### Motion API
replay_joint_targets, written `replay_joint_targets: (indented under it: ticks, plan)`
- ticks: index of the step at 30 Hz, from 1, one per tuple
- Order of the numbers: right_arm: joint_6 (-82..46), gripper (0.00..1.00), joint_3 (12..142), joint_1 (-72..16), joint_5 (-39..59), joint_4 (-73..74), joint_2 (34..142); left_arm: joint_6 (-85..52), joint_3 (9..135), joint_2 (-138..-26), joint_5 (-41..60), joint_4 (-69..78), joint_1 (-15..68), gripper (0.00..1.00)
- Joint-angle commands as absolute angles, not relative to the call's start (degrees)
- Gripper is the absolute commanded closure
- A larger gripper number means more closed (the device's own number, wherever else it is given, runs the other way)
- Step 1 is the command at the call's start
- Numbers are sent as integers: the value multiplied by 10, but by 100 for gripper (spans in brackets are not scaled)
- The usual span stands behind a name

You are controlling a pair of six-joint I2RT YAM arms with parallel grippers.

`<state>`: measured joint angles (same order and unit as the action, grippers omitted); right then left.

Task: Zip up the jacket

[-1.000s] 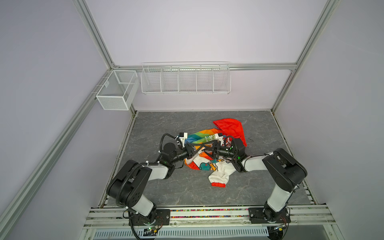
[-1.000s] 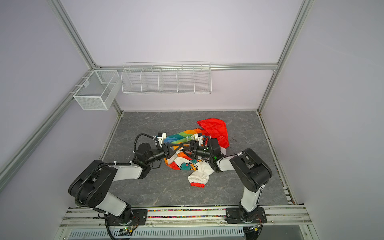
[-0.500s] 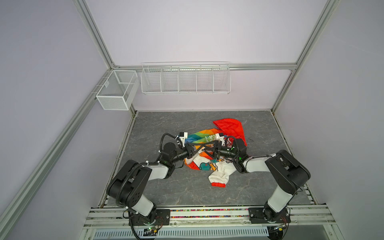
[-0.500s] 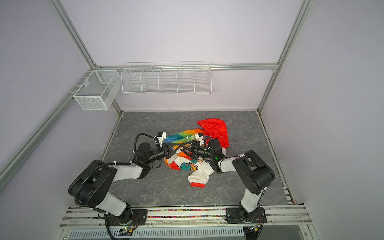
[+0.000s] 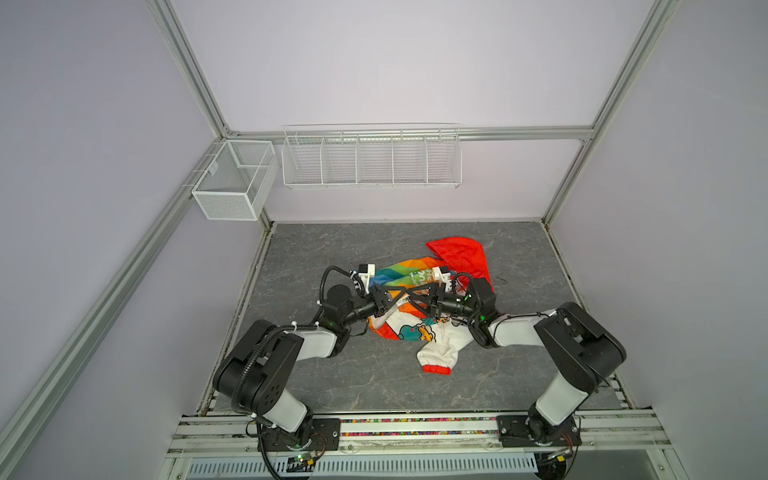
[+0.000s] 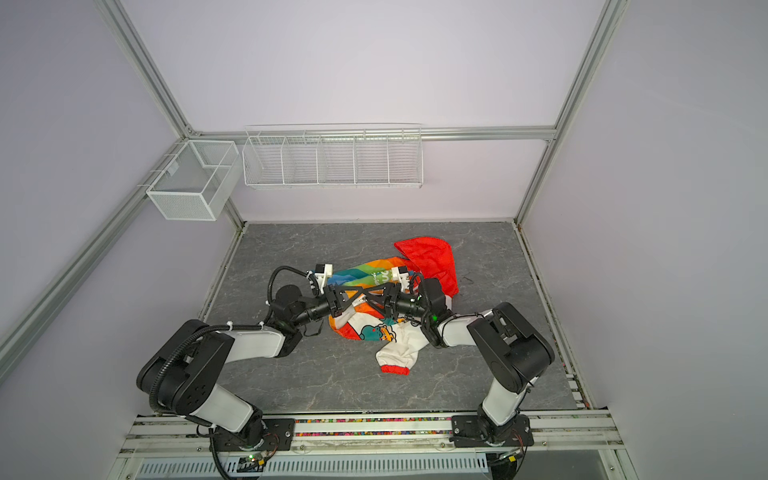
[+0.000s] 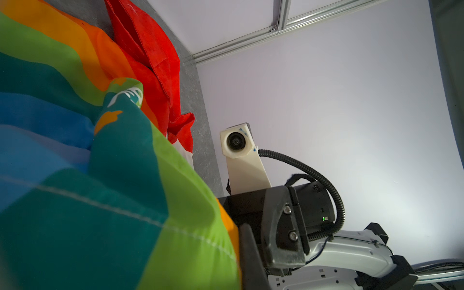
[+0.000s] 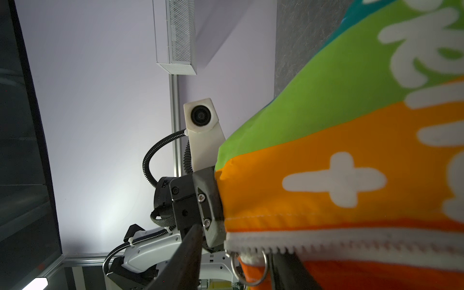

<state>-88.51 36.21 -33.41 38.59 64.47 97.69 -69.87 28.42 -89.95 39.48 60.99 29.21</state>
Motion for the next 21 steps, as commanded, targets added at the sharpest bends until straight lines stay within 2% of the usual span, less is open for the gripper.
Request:
replay_joint_targets:
  ticks: [1,10,18,21]
  plan:
    - [-906,58,354,-331,384,652,955,-699,299,-906,400,629,292,100]
    - [-906,69,348,-332,383,652,952,-700,297,-905,400,630,292,100]
    - [-905,73,346,-332,386,650,951,-701,299,-908,400,633,292,100]
    - [-901,71,346,-333,388,649,954,-702,300,-908,401,634,292,100]
